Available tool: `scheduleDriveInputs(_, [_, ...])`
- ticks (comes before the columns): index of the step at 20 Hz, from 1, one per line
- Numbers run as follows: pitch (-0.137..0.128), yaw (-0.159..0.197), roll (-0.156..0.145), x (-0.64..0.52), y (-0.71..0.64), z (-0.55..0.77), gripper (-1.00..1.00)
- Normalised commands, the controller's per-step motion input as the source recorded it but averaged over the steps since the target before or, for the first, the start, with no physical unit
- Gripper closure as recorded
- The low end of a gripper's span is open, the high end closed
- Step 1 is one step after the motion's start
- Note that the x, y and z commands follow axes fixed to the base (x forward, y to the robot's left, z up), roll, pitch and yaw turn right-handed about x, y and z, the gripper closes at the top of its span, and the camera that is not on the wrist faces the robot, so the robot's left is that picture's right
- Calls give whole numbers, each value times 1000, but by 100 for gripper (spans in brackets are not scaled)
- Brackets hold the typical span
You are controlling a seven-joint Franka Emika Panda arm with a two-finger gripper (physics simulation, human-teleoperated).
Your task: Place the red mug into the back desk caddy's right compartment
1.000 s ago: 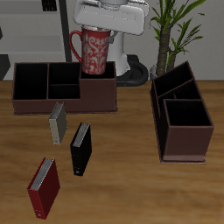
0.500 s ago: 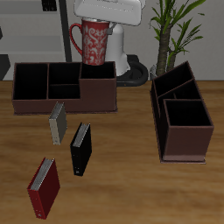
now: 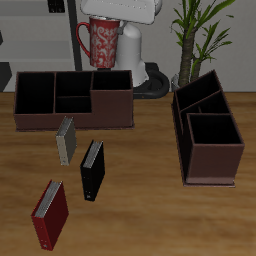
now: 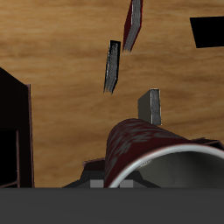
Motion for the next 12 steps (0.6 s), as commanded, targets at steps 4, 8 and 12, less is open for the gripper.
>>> scheduleDriveInputs(4, [-11, 23, 4, -402, -66, -9, 100])
scheduleDriveInputs(8, [-12, 21, 16, -333, -46, -31, 100])
scheduleDriveInputs(12, [18, -8, -2, -194, -114, -69, 100])
